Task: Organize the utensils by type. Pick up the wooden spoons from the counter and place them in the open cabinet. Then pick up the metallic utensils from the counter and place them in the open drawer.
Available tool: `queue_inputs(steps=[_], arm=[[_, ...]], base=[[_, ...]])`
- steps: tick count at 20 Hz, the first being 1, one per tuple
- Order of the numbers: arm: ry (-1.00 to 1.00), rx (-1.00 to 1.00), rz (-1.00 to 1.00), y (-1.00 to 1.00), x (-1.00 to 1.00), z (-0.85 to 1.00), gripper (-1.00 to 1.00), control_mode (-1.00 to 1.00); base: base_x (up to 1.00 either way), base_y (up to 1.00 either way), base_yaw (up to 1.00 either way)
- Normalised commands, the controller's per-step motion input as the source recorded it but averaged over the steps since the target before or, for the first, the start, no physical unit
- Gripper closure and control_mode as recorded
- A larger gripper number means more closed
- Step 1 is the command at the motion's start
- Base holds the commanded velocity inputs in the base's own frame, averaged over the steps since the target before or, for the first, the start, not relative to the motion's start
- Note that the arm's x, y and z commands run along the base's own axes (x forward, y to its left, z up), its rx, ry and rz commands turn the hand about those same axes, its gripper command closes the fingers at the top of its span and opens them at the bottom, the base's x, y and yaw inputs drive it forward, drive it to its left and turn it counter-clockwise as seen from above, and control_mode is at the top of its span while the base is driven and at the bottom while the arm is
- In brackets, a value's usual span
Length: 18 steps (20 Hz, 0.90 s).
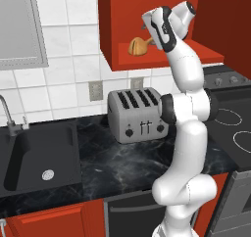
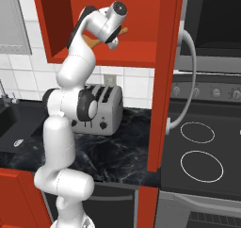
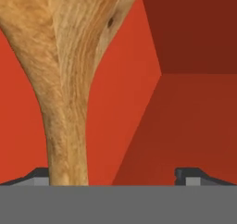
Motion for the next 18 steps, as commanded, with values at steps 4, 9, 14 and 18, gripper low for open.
queue_inputs(steps=[4, 9, 14, 18], arm=[[0.00, -0.01, -0.12, 0.00, -0.19, -0.20, -1.00, -1.00], [0.00, -0.07, -0.19, 0.00, -0.29, -0.24, -1.00, -1.00], [-0.05, -0.02, -0.25, 0.01, -0.25, -0.30, -1.00, -1.00], [0.00, 0.00, -0.30, 0.03, -0.04, -0.25, -1.00, -1.00]], base=[[0.00, 0.00, 0.00], [0.00, 0.00, 0.00], [0.00, 0.00, 0.00], [0.00, 0.00, 0.00]])
